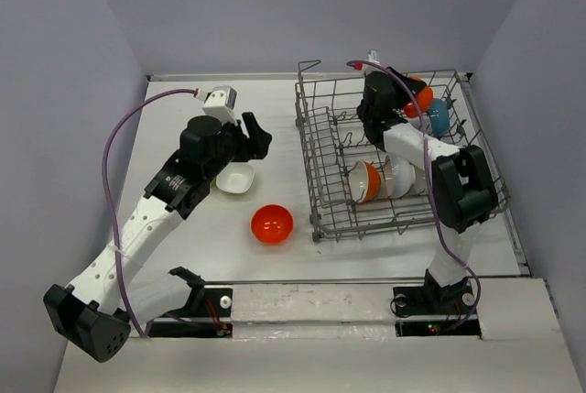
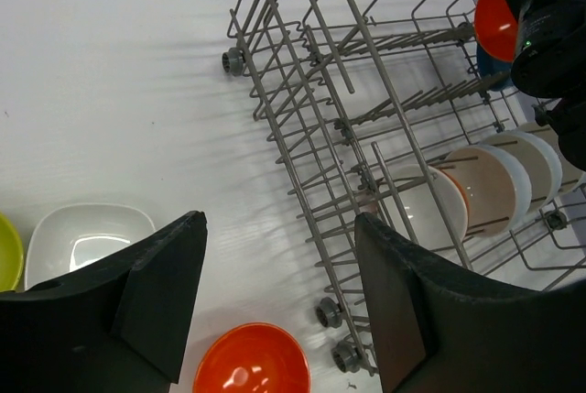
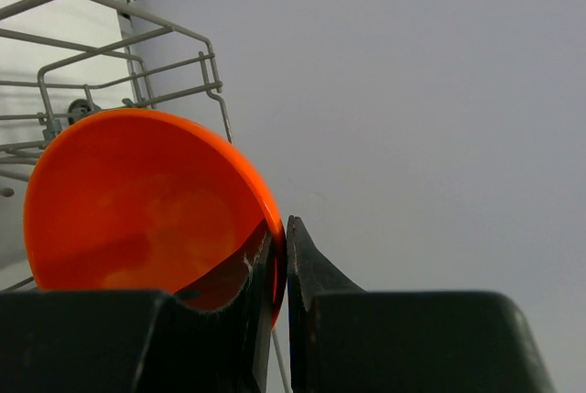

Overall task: Load the bowls into the dish rack
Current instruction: Insert the bowl into the dish rack.

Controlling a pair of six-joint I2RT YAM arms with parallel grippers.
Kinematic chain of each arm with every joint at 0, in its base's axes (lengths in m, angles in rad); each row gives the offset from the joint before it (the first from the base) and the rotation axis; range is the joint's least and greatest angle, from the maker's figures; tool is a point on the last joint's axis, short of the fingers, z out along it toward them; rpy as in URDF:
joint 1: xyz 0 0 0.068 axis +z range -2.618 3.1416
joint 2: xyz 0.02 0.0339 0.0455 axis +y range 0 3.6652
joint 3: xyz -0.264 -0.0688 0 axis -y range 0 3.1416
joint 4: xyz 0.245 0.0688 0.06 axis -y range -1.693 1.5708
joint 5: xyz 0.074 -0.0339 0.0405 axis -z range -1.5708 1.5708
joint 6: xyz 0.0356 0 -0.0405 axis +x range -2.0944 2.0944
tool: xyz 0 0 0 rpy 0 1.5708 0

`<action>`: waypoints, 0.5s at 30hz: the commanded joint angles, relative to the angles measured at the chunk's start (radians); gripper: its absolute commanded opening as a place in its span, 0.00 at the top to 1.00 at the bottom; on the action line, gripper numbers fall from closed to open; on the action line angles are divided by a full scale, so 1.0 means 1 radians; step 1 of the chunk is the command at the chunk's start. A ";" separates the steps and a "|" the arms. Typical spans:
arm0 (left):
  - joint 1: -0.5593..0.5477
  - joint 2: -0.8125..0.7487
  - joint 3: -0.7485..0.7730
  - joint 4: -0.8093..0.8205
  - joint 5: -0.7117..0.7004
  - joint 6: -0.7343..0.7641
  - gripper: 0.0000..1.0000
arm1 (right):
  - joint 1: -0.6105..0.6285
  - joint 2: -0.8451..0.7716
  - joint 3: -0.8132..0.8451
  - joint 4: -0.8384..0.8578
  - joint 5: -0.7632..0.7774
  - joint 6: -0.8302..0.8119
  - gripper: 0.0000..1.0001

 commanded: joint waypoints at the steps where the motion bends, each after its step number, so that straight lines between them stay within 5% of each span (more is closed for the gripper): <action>1: -0.018 0.004 -0.003 0.039 -0.003 0.020 0.25 | -0.020 -0.070 0.000 0.033 -0.009 -0.011 0.99; 15: -0.056 0.079 0.012 0.036 -0.018 0.023 0.25 | -0.062 -0.061 -0.027 0.001 -0.036 0.031 0.99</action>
